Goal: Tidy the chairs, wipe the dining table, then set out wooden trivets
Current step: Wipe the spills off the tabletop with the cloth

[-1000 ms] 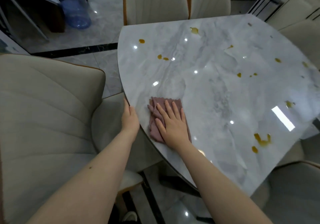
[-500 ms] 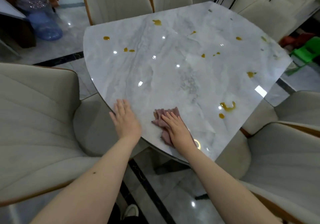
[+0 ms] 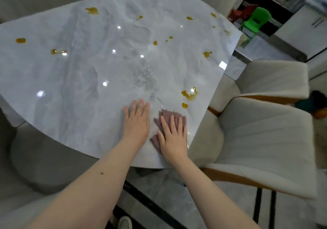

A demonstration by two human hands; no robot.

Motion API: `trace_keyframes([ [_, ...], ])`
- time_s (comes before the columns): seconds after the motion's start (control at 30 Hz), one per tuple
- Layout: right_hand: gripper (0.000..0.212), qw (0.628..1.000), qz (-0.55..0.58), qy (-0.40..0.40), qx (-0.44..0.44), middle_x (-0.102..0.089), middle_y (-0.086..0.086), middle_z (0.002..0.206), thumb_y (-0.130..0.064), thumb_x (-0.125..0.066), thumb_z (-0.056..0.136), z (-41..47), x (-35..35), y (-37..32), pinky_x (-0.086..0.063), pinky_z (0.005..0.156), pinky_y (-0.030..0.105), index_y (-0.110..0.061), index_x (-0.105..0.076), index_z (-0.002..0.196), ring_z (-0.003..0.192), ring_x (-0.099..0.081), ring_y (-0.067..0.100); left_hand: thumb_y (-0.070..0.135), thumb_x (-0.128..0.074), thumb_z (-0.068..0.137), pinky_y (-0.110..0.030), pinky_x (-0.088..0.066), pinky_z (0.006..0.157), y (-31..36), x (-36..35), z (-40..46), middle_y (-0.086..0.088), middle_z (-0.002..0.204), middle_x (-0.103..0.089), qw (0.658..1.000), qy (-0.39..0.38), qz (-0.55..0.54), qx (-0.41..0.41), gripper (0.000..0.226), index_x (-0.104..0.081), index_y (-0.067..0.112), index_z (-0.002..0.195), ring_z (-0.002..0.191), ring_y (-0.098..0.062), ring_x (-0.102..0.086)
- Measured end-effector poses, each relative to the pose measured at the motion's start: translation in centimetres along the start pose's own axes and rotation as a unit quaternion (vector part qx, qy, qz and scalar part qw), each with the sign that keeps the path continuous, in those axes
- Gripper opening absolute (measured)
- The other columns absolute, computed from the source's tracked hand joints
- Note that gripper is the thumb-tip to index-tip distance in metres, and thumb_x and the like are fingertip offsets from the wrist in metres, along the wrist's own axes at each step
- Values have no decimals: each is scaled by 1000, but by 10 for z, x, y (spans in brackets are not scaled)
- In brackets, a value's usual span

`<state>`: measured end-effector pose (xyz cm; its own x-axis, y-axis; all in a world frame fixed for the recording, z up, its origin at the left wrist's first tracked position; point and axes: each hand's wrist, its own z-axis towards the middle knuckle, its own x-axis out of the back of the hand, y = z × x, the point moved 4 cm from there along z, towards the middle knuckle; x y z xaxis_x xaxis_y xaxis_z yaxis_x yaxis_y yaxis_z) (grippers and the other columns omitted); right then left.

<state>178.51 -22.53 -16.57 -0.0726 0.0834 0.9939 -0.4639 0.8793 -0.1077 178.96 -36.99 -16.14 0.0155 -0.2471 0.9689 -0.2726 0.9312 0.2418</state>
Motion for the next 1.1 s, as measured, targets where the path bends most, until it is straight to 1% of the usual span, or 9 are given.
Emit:
trace_keyframes([
  [0.13, 56, 997, 2, 22, -67, -10, 10, 161, -47, -25, 100, 21, 1, 16, 14, 118, 40, -31, -13, 152, 148, 3, 31, 34, -27, 101, -48, 3, 116, 7, -3, 35, -3, 160, -4, 1000, -1, 5, -28, 57, -8, 19, 153, 147, -26, 0],
  [0.27, 58, 990, 9, 39, -132, -12, 9, 161, -52, -27, 98, 41, 2, 36, 4, 120, 47, -34, -16, 152, 148, 4, 32, 39, -28, 100, -51, 3, 116, 20, -9, 67, -4, 160, -5, 999, 1, 2, -39, 58, -11, 21, 152, 146, -31, 0],
  [0.33, 60, 986, 18, 43, -159, -11, 8, 161, -55, -29, 97, 54, 2, 46, 5, 119, 48, -35, -16, 152, 148, 5, 31, 41, -30, 99, -52, 3, 116, 26, -12, 82, -4, 160, -6, 999, 4, -1, -42, 59, -11, 22, 152, 147, -32, 0],
  [0.47, 70, 979, 9, 46, -200, -8, 9, 161, -60, -33, 93, 83, 3, 69, 6, 119, 49, -34, -7, 153, 148, 5, 32, 48, -35, 94, -52, 5, 116, 37, -16, 109, -5, 160, -9, 999, 7, -8, -39, 67, -13, 22, 152, 146, -33, -3],
  [0.6, 77, 971, 43, 57, -229, -2, 10, 162, -63, -34, 91, 116, 7, 92, 6, 119, 48, -33, 3, 152, 148, 8, 31, 50, -37, 92, -51, 5, 116, 50, -16, 131, -7, 159, -13, 999, 26, -16, -42, 70, -17, 19, 152, 146, -33, -6],
  [0.7, 80, 973, 20, 57, -223, 0, 11, 161, -64, -33, 92, 146, 12, 109, 10, 119, 45, -27, 1, 154, 148, 8, 29, 47, -36, 95, -51, 4, 117, 54, -21, 138, -8, 159, -16, 998, 37, -27, -44, 66, -20, 16, 151, 147, -32, -6],
  [0.87, 81, 984, 1, 38, -172, 0, 6, 162, -64, -27, 92, 197, 12, 121, 5, 120, 45, -20, 2, 154, 149, 6, 25, 38, -32, 98, -52, -2, 118, 53, -24, 137, -8, 157, -22, 998, 52, -10, -45, 58, -24, 15, 150, 146, -32, -12],
  [1.0, 69, 994, -8, 16, -105, -4, 0, 162, -59, -25, 95, 216, 14, 117, 5, 120, 44, -27, -6, 154, 149, 5, 21, 37, -21, 94, -52, -3, 118, 55, -20, 137, -7, 156, -26, 998, 52, -1, -43, 60, -28, 15, 149, 145, -32, -17],
  [1.1, 59, 999, 20, 0, -39, -8, -5, 162, -50, -30, 98, 208, 16, 106, 5, 119, 43, -35, -12, 153, 149, 3, 17, 37, -15, 93, -52, -5, 118, 55, -18, 135, -7, 155, -27, 998, 48, 1, -45, 62, -30, 14, 149, 145, -32, -19],
])
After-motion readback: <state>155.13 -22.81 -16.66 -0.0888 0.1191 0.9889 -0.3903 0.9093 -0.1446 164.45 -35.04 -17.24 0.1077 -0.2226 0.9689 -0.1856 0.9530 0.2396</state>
